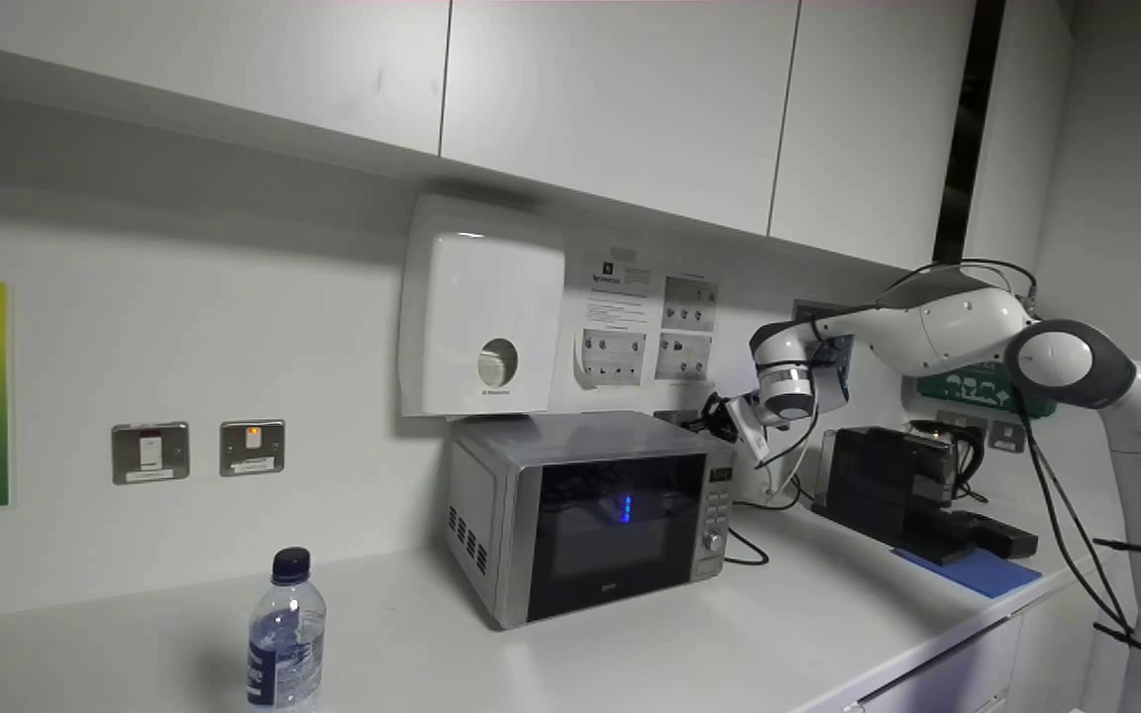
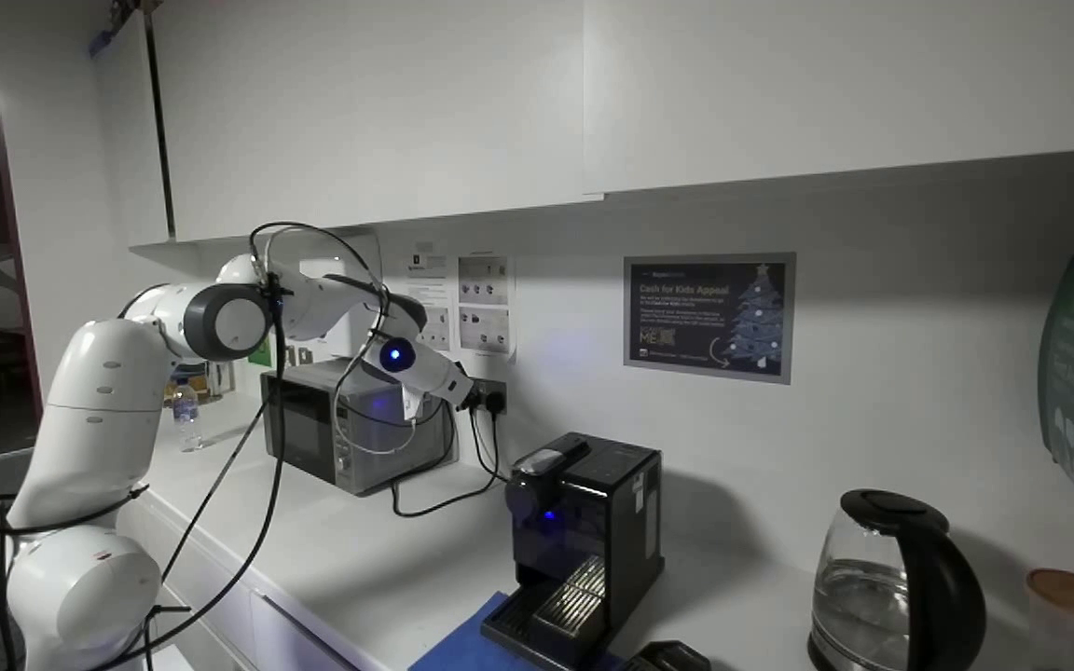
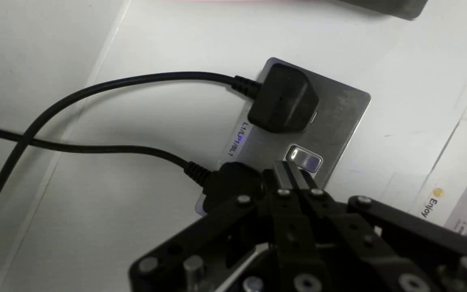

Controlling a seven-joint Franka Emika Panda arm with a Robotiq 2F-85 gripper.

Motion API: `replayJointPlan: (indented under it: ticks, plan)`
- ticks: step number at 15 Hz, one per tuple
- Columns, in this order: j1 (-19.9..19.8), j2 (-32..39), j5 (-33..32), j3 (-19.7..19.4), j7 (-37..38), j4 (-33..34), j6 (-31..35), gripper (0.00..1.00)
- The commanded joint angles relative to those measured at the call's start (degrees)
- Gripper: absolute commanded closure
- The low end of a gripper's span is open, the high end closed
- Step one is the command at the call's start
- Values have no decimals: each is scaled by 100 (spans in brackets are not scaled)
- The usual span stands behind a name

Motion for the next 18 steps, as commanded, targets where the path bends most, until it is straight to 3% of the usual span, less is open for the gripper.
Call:
replayJointPlan:
  ticks: [1, 18]
  plan:
    - [48, 260, 24, -40, -207, 426, 154, 100]
    - [122, 748, -186, -28, -235, 1103, 179, 100]
